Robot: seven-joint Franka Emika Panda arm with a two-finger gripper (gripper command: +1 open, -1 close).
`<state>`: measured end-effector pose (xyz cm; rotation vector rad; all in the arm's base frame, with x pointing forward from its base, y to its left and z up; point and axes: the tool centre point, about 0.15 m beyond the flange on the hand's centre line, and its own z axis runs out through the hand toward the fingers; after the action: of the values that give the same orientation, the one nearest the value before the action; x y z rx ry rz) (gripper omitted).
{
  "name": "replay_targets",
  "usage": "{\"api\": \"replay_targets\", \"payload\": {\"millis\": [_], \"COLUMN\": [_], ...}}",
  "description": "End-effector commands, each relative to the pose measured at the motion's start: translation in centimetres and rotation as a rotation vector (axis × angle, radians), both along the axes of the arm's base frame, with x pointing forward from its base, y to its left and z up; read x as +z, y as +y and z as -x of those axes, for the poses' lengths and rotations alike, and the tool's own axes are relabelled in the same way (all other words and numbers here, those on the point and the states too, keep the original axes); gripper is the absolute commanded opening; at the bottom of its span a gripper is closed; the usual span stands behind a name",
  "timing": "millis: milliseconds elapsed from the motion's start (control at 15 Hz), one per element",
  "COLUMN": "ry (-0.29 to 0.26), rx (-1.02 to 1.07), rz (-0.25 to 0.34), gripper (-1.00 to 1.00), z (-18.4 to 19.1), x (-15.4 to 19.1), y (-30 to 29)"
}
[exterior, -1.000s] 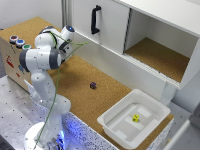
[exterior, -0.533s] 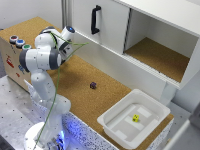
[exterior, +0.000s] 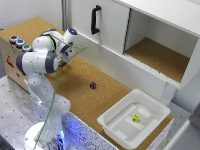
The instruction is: Pull the handle of the drawer
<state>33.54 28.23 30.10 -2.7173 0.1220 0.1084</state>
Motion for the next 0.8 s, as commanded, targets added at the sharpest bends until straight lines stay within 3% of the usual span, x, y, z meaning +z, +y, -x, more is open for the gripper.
{"api": "replay_targets", "payload": {"millis": [0, 400, 733], "ry": [0.048, 0.05, 0.047], "rx": [0.017, 0.021, -0.02], "rz": [-0.027, 0.011, 0.008], "gripper": [-1.0, -1.0, -1.0], "z": [0.2, -1.4, -1.2], "x": [-5.7, -5.5, -5.5], "y": [-5.8, -11.1, -14.9]}}
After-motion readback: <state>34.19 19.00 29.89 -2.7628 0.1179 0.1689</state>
